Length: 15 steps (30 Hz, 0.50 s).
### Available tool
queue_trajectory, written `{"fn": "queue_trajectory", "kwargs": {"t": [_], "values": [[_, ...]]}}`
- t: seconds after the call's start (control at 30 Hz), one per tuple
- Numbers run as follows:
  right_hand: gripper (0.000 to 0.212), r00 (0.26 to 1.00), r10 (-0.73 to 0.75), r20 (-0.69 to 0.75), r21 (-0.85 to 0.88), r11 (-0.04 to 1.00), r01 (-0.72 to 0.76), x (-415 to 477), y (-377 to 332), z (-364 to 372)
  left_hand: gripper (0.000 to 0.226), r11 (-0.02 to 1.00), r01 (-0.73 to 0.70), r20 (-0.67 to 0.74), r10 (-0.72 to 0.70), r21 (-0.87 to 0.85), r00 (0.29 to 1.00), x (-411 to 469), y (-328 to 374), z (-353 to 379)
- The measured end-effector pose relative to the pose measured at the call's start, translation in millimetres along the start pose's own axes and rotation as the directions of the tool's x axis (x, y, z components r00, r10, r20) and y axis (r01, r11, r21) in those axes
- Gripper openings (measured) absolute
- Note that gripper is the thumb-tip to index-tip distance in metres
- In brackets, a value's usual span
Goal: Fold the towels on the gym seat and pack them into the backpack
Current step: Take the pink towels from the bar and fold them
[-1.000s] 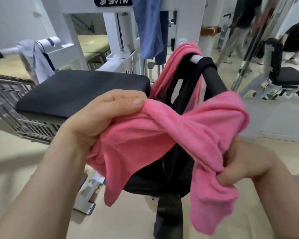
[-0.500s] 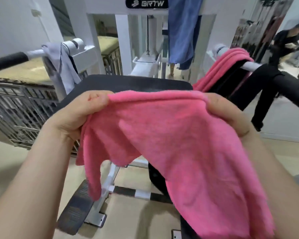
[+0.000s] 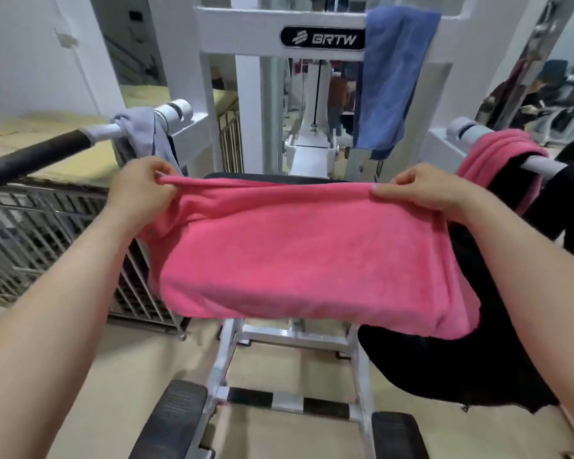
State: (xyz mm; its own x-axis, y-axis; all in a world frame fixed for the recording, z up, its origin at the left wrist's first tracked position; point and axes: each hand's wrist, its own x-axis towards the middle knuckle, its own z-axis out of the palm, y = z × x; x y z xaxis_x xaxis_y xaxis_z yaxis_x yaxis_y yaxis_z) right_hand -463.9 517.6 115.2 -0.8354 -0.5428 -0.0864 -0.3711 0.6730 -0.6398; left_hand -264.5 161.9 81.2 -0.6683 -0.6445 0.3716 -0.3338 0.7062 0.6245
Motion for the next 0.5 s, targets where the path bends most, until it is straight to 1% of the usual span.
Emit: {"fn": "queue_trajectory", "kwargs": {"t": [0.03,0.07,0.1,0.13,0.17,0.23,0.27,0.3,0.33,0.37,0.43,0.47,0.5], "values": [[0.053,0.997,0.003,-0.073,-0.030,1.000,-0.005,8,0,5,0.017,0.998,-0.015,-0.094,0.021,0.063,0.995,8,-1,4],[0.055,0.991,-0.015,-0.136,-0.114,0.994,-0.001,18,2,9,0.021,0.996,-0.021,-0.157,0.034,0.082,0.987,17,-1,8],[0.056,0.984,-0.051,-0.169,-0.239,0.971,0.010,27,3,13,0.024,0.997,-0.014,-0.197,0.029,0.076,0.980,26,-2,14],[0.055,0.982,-0.080,-0.172,-0.364,0.931,0.012,37,3,16,0.026,0.998,0.006,-0.229,0.008,0.062,0.973,35,-3,20],[0.050,0.981,-0.087,-0.171,-0.462,0.887,-0.002,46,2,17,0.028,0.999,0.028,-0.260,-0.016,0.043,0.966,44,-5,25],[0.032,0.982,-0.072,-0.177,-0.589,0.807,-0.047,60,-5,19,0.032,0.998,0.058,-0.299,-0.052,0.009,0.953,59,-5,38],[0.024,0.974,-0.095,-0.205,-0.646,0.761,-0.062,66,-11,23,0.033,0.998,0.059,-0.307,-0.055,0.003,0.950,65,-4,44],[0.018,0.962,-0.149,-0.230,-0.690,0.722,-0.054,74,-18,29,0.033,0.999,0.054,-0.310,-0.051,0.002,0.949,70,-3,50],[0.021,0.949,-0.217,-0.231,-0.709,0.705,-0.012,81,-26,38,0.033,0.999,0.044,-0.306,-0.040,0.006,0.951,75,-2,56],[0.028,0.940,-0.280,-0.195,-0.696,0.715,0.068,87,-38,50,0.032,0.999,0.031,-0.295,-0.023,0.021,0.955,81,-3,62],[0.038,0.940,-0.338,-0.041,-0.570,0.781,0.256,98,-63,76,0.031,0.995,0.002,-0.248,0.022,0.097,0.968,90,-7,72],[0.041,0.934,-0.355,0.033,-0.514,0.796,0.320,105,-75,89,0.028,0.990,-0.015,-0.216,0.046,0.144,0.975,94,-10,76],[0.042,0.919,-0.388,0.071,-0.489,0.789,0.371,112,-83,101,0.024,0.981,-0.035,-0.184,0.071,0.190,0.980,97,-13,80]]}}
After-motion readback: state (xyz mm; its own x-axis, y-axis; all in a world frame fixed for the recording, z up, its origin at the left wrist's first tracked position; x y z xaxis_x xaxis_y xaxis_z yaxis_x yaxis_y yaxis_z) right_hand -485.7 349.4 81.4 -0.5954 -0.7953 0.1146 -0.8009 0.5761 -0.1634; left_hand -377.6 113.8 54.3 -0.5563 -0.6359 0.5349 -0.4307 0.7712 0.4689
